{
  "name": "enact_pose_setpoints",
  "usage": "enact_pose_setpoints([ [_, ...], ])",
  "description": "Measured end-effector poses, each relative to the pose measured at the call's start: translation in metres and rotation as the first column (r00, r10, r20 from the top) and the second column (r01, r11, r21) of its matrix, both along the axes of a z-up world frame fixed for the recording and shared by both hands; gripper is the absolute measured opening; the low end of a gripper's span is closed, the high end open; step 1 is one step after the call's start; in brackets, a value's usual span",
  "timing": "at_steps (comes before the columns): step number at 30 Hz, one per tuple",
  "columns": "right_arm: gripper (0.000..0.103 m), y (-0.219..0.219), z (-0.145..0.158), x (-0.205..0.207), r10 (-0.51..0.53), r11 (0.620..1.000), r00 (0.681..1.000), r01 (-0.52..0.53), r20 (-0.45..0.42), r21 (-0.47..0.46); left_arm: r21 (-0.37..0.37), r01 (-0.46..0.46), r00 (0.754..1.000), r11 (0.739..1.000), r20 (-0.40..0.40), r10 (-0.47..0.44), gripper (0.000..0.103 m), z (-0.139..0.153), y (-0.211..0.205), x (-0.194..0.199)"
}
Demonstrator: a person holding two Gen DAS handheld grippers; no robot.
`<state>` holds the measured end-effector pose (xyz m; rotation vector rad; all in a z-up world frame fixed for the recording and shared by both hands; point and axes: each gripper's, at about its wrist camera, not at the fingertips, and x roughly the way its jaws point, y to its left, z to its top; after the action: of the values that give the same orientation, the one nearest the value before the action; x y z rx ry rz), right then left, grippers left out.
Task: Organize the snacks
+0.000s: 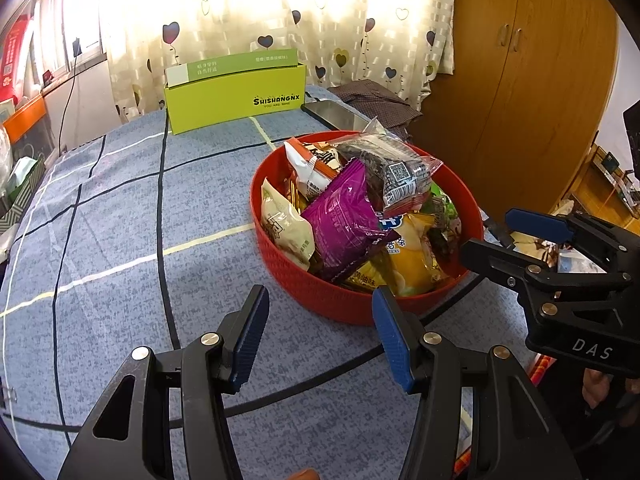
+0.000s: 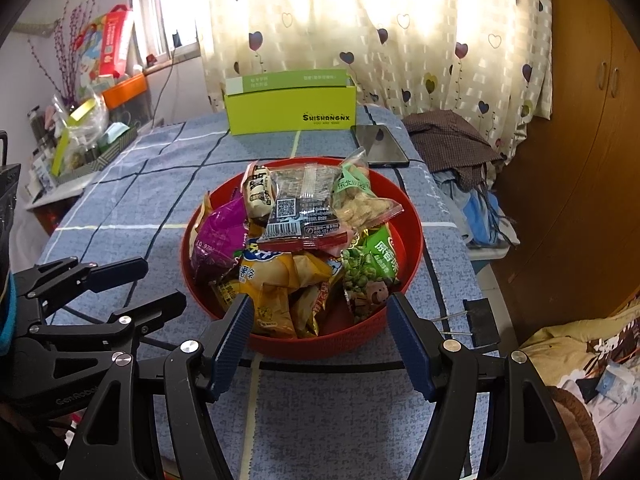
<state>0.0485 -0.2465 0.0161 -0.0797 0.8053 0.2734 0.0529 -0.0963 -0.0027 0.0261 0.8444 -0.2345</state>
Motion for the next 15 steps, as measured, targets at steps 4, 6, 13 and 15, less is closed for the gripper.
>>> enact_pose_setpoints([
  [4, 0.068, -0.0008, 0.0003, 0.0002, 0.003, 1.000, 1.000, -0.003, -0.001, 0.003, -0.001, 0.002, 1.000, 1.000, 0.001, -0.002, 0.055, 0.0000, -0.0007, -0.0002],
  [6, 0.068, -0.0013, 0.0010, 0.0012, 0.002, 1.000, 1.000, -0.002, 0.003, 0.002, 0.002, 0.001, 1.000, 1.000, 0.002, -0.001, 0.055, 0.0000, -0.0014, -0.0004],
  [13, 0.068, -0.0023, 0.0015, 0.0006, -0.001, 1.000, 1.000, 0.001, 0.004, 0.001, -0.002, -0.006, 1.000, 1.000, 0.006, 0.006, 0.055, 0.0006, -0.0009, -0.0016],
  [15, 0.068, -0.0027, 0.0019, 0.0003, 0.001, 1.000, 1.000, -0.001, 0.006, 0.003, -0.004, -0.009, 1.000, 1.000, 0.007, 0.009, 0.055, 0.0007, -0.0002, -0.0016],
])
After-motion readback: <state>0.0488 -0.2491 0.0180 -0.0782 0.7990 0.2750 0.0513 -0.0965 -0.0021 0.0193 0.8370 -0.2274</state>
